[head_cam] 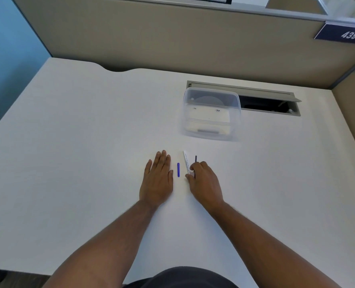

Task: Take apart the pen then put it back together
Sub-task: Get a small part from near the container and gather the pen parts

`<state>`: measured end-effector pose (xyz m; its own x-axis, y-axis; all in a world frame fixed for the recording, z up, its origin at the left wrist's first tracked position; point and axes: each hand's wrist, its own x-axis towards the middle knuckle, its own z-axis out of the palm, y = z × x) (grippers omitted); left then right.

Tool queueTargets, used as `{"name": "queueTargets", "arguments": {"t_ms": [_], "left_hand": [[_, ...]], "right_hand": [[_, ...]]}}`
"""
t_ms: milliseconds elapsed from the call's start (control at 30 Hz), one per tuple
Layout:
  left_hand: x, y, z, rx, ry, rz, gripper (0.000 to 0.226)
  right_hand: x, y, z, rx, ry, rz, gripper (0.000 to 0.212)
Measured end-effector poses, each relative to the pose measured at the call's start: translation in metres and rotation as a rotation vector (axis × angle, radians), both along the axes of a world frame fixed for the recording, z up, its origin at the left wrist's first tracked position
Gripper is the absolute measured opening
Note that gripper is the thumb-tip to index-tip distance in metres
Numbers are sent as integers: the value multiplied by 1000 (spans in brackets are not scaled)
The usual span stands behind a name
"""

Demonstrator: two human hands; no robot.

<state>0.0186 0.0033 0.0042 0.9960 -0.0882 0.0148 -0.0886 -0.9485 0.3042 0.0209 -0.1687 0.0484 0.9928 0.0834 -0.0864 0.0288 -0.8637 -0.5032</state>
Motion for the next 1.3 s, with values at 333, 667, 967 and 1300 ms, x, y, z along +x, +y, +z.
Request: {"name": "queueTargets", "arguments": {"t_ms": [333,667,967,1300], "left_hand": [[1,1,0,-19,32,-3,56],[5,-30,33,-612,49,179,53],[5,-66,61,-872,119,283,42],[1,-74,56,-1174,373,318,18]], "right_hand": [[-10,-4,-3,-2,29,-68,12],[-24,-19,1,467,101,-328,17],[-30,-19,7,465,57,-347,19],[-43,-25,10,400,45,-253,19]]}}
